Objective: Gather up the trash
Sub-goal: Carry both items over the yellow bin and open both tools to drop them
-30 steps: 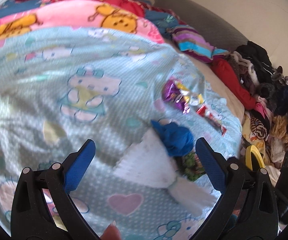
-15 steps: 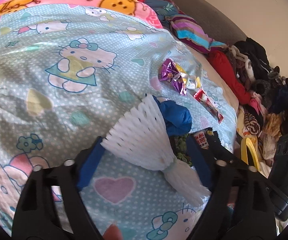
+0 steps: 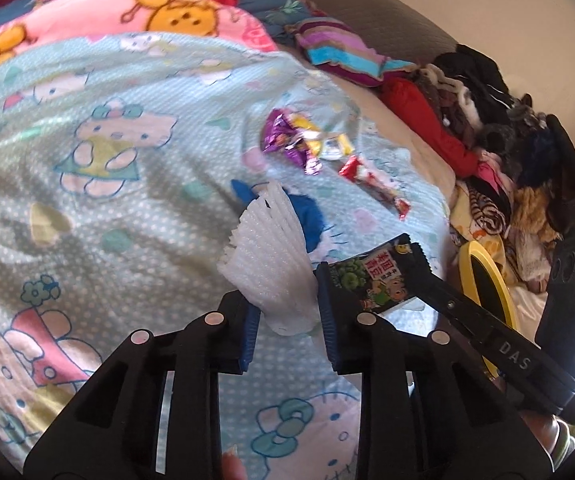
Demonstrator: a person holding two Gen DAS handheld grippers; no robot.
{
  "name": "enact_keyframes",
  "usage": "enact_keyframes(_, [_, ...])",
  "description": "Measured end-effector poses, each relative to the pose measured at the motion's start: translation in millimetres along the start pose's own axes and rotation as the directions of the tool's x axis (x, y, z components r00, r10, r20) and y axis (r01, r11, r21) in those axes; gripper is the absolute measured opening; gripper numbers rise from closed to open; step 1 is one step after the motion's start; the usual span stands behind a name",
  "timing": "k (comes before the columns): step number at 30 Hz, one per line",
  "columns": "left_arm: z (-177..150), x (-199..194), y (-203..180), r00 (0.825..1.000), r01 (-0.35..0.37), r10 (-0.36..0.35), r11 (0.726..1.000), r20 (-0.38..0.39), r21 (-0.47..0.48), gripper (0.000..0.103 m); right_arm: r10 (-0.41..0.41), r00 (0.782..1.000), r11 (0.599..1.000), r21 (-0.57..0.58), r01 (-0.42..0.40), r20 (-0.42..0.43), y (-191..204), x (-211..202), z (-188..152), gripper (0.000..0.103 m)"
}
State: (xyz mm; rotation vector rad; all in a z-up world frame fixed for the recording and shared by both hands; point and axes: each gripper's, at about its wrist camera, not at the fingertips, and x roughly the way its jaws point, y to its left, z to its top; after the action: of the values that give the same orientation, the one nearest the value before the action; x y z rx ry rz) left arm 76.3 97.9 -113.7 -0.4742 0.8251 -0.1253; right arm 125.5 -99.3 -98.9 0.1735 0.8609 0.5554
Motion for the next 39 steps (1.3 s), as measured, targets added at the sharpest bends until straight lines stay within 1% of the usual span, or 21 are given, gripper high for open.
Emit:
enact_keyframes(4, [3.9,-8.1,-12.1,1.000,0.003,-0.004,0.999,0.028,0.033,0.019,-0.015,0.999,1.000,-0.017,0.016,0.030,-0.4,-10.7,2.3,0.010])
enact_keyframes(18, [11.0,-22.7,-46.5,0.996,0.019,-0.028,0.995,0.084,0.098,0.018,-0.031,0.993,0.998,0.051,0.025,0.114,-26.8,-47.9,17.3,0.010])
enact_keyframes(25, [11.3,-24.8,-69.1,0.994,0.029,-0.044,0.989,0.101,0.145,0.018,-0.036,0.988,0.997,0.068,0.026,0.147,-35.5,-61.1,21.4,0.010])
enact_keyframes(39, [11.0,-27.0,-96.8,0.990,0.055,-0.079,0.979,0.117,0.197,0.018,-0.072,0.974,0.991,0.128,0.044,0.216,-62.4,-89.5,29.5,0.009])
